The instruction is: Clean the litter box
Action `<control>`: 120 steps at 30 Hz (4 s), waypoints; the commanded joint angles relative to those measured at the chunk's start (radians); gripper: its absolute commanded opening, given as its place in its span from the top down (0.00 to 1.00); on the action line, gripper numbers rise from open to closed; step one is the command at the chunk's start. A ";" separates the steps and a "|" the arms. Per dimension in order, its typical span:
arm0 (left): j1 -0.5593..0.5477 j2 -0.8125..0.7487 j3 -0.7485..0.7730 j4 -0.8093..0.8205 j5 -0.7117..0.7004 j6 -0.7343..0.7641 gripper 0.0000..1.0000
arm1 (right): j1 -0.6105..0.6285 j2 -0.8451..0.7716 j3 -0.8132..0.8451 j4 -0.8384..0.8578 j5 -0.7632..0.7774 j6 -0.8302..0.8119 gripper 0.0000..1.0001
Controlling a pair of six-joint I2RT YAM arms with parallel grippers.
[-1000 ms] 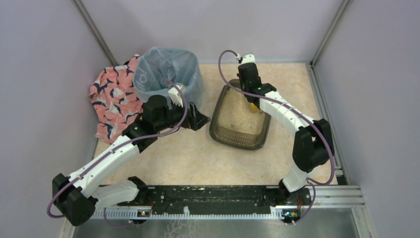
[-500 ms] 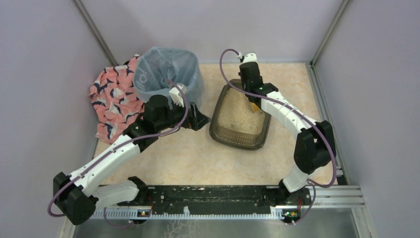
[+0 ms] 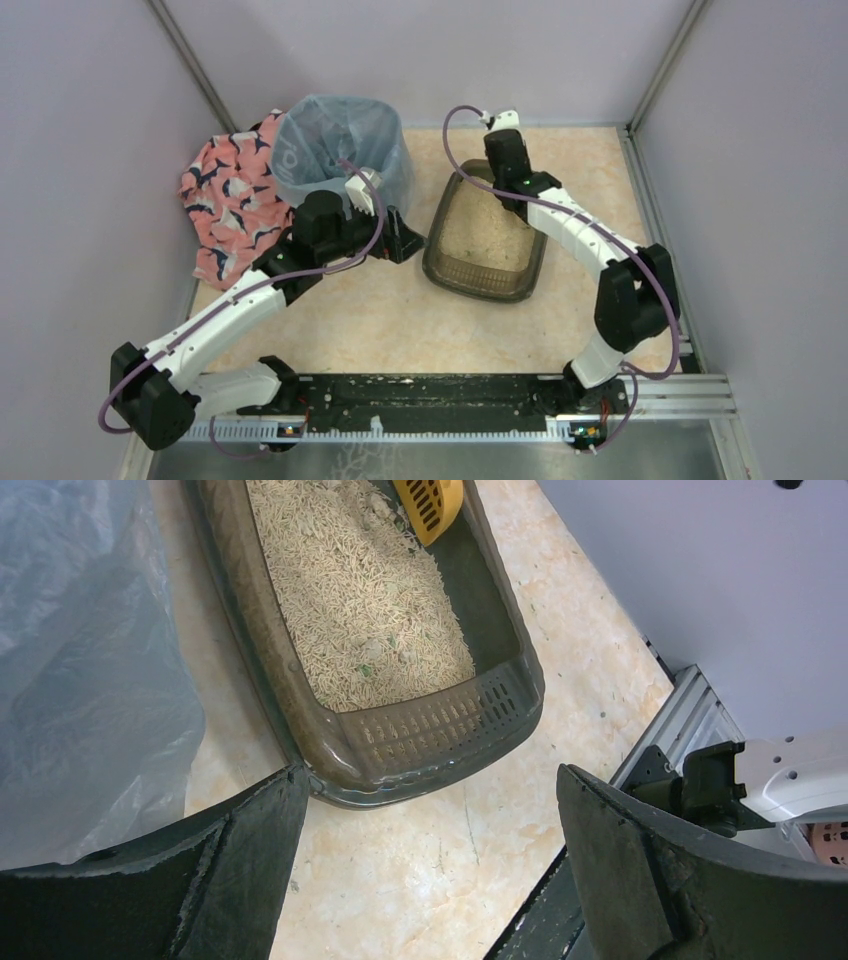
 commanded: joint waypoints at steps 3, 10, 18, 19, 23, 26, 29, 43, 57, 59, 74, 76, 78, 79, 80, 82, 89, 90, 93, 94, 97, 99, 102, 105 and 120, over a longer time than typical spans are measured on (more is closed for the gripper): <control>-0.003 -0.004 0.003 0.023 0.006 0.000 0.01 | -0.009 0.065 -0.023 0.064 -0.065 0.043 1.00; -0.003 -0.035 -0.007 0.001 -0.021 0.004 0.01 | -0.029 0.003 -0.078 0.164 -0.283 0.138 1.00; -0.003 -0.036 -0.011 0.003 -0.010 -0.001 0.01 | -0.098 -0.093 -0.173 0.303 -0.459 0.227 1.00; -0.003 -0.037 -0.011 0.003 -0.011 0.000 0.01 | -0.106 -0.101 -0.185 0.318 -0.476 0.238 1.00; -0.003 -0.039 -0.011 0.001 -0.009 0.000 0.01 | -0.125 -0.109 -0.211 0.347 -0.533 0.271 1.00; -0.003 -0.038 -0.011 -0.002 -0.010 0.000 0.01 | -0.139 -0.125 -0.242 0.390 -0.583 0.308 1.00; -0.003 -0.044 -0.011 -0.007 -0.010 -0.001 0.01 | -0.151 -0.149 -0.271 0.440 -0.641 0.336 1.00; -0.003 -0.027 -0.011 0.002 0.011 -0.013 0.01 | -0.187 -0.236 -0.454 0.616 -0.670 0.451 1.00; -0.003 -0.006 -0.001 0.004 0.026 -0.014 0.01 | -0.291 -0.284 -0.606 0.771 -0.794 0.710 1.00; -0.003 -0.003 -0.003 0.009 0.032 -0.020 0.01 | -0.299 -0.298 -0.618 0.779 -0.821 0.728 1.00; -0.004 0.024 -0.001 0.033 0.062 -0.047 0.01 | -0.364 -0.207 -0.751 1.026 -1.036 0.902 1.00; -0.004 0.024 0.000 0.032 0.059 -0.049 0.01 | -0.386 -0.179 -0.764 1.079 -1.068 0.937 1.00; -0.004 0.021 0.001 0.028 0.055 -0.050 0.01 | -0.402 -0.169 -0.774 1.108 -1.086 0.957 1.00; -0.004 0.020 0.001 0.027 0.054 -0.050 0.01 | -0.409 -0.178 -0.775 1.106 -1.087 0.957 1.00; -0.004 0.020 0.001 0.027 0.053 -0.050 0.01 | -0.414 -0.186 -0.773 1.094 -1.085 0.952 1.00; -0.004 0.020 0.001 0.029 0.053 -0.053 0.01 | -0.427 -0.222 -0.764 1.052 -1.085 0.936 1.00; -0.004 0.032 0.006 0.038 0.065 -0.058 0.01 | -0.536 -0.337 -0.774 1.012 -1.141 0.955 1.00; -0.004 0.034 0.007 0.041 0.067 -0.058 0.01 | -0.553 -0.350 -0.776 1.003 -1.151 0.956 1.00; -0.006 0.041 0.007 0.046 0.070 -0.058 0.01 | -0.599 -0.371 -0.791 0.997 -1.185 0.961 1.00; -0.006 0.043 0.009 0.047 0.073 -0.059 0.01 | -0.614 -0.374 -0.800 1.006 -1.195 0.967 1.00; -0.006 0.049 0.012 0.053 0.080 -0.064 0.01 | -0.656 -0.371 -0.828 1.051 -1.237 1.000 1.00; -0.006 0.051 0.016 0.053 0.081 -0.064 0.01 | -0.682 -0.362 -0.848 1.099 -1.266 1.033 1.00; -0.006 0.057 0.023 0.050 0.080 -0.063 0.01 | -0.721 -0.337 -0.874 1.192 -1.310 1.100 1.00; -0.006 0.059 0.028 0.049 0.081 -0.067 0.01 | -0.755 -0.300 -0.899 1.334 -1.354 1.201 1.00; -0.012 0.072 0.036 0.075 0.097 -0.088 0.01 | -0.862 -0.068 -1.005 1.907 -1.402 1.535 1.00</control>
